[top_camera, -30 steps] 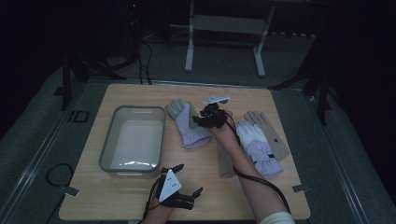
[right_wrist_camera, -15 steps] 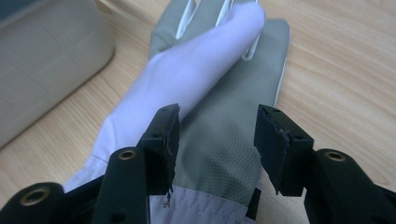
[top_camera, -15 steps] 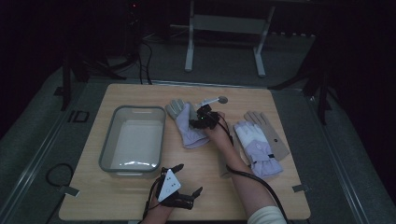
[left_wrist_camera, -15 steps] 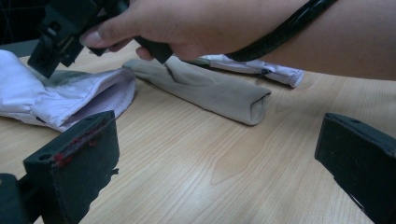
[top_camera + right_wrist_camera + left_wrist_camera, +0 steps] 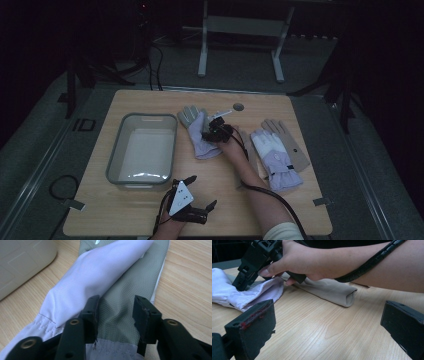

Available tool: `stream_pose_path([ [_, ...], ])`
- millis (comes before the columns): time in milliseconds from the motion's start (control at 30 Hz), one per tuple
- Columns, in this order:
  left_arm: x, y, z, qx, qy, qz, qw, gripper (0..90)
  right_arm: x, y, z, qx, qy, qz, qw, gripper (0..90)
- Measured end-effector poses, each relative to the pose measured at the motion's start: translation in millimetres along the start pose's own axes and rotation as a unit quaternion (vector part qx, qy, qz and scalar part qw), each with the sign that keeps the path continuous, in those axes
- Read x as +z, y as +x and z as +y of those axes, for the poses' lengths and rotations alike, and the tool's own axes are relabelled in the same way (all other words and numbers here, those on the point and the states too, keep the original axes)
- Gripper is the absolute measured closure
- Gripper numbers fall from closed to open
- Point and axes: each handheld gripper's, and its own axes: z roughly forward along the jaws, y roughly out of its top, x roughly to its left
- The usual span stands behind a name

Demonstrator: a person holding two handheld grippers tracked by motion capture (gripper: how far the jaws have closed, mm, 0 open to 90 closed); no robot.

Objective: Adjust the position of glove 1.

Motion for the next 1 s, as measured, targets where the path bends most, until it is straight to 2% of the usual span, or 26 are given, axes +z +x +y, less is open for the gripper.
stream_pose_path([
  [233,0.1,0.2,0.1,0.0,0.001,-0.002,1.0,0.0,-0.1,8.7,-1.3,0.008,-0.006,-0.022,0.9997,83.1],
  [300,0.1,0.2,0.1,0.0,0.001,-0.002,1.0,0.0,-1.5,12.5,-1.4,0.016,-0.011,-0.031,0.9993,86.2],
  [433,-0.1,0.5,0.0,-0.001,0.0,-0.003,1.0,0.0,-10.5,12.3,-1.8,0.054,-0.03,-0.02,0.9979,87.9],
  [500,-0.3,0.8,0.0,0.0,0.0,-0.003,1.0,0.0,-16.4,12.1,-1.9,0.063,-0.036,-0.019,0.9971,88.0],
  [600,-0.3,0.7,0.0,-0.001,0.0,-0.002,1.0,0.0,-32.8,13.4,-2.4,0.074,-0.056,-0.027,0.9953,88.1],
  [767,-0.2,0.3,-0.1,-0.001,-0.001,0.0,1.0,0.0,-68.1,15.3,-6.9,0.105,-0.091,-0.03,0.9898,88.1],
  [933,-1.4,-0.5,-0.6,-0.001,-0.007,0.009,0.9999,0.0,-107.3,21.2,-21.9,0.125,-0.114,-0.038,0.9849,88.1],
  [1000,-1.8,-0.3,-0.8,-0.001,-0.008,0.011,0.9999,0.0,-120.0,22.6,-29.7,0.141,-0.124,-0.034,0.9817,88.0],
])
